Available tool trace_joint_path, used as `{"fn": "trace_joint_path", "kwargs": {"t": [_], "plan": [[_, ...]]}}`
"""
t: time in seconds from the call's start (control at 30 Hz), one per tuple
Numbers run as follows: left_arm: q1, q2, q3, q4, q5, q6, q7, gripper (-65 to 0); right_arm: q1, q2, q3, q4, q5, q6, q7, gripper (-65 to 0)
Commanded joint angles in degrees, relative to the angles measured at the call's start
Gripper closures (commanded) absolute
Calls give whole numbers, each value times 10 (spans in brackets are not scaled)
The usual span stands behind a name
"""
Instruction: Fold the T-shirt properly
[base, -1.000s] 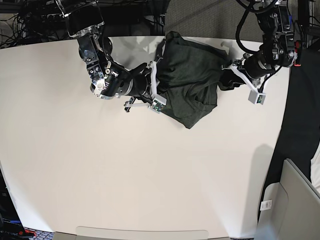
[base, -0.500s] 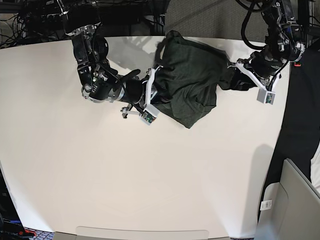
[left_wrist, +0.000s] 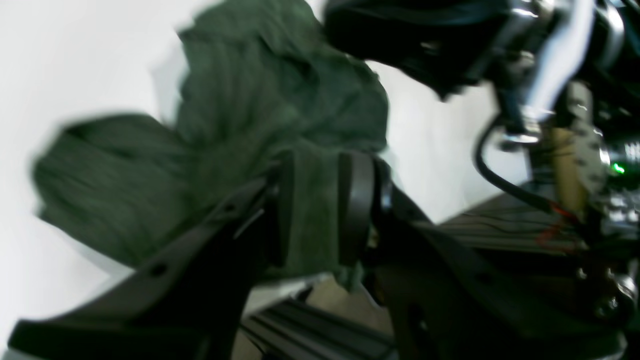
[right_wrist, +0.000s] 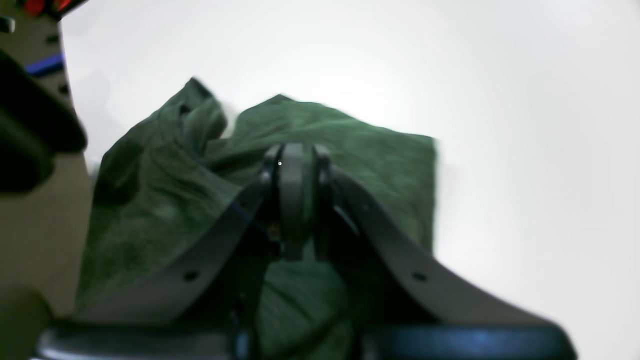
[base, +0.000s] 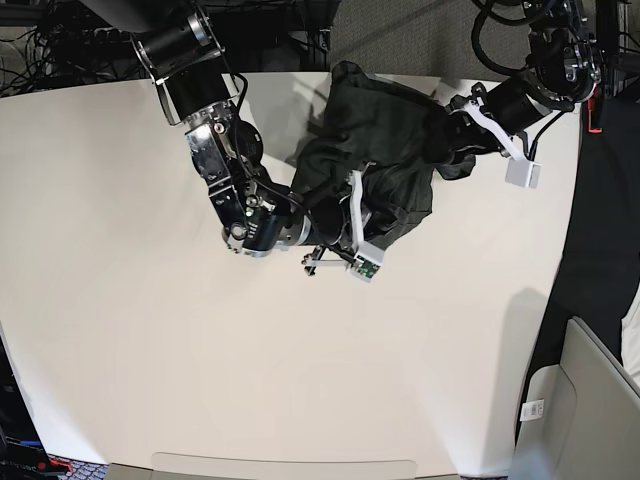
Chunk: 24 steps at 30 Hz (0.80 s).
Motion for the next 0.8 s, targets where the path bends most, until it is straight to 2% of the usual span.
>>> {"fn": "trace_joint_path", "kwargs": {"t": [0.0, 0.13, 0.23, 0.33, 0.53, 0.67, 0.77], "plan": [[-2, -4, -1, 7, -28, 1, 6, -133, 24, -7, -6, 0, 5, 3, 13, -15], [-3, 5, 6, 6, -27, 1, 41, -133, 45, -17, -20, -50, 5, 3, 16, -16], [-1, 5, 11, 6, -26, 1, 42, -133, 61, -18, -21, -86, -5, 3, 22, -16], [0, 5, 18, 3, -26, 1, 42, -133, 66, -30, -21, -114, -59, 3, 56, -16], [1, 2, 23, 1, -25, 1, 42, -133, 65, -55, -17, -136, -186, 3, 60, -16], [1, 1, 23, -1, -24, 1, 59, -133, 62, -62, -17, -136, -239, 3, 96, -15], [-1, 1, 23, -1, -24, 1, 96, -133, 62, -60, -17, -136, -244, 3, 119, -15]]}}
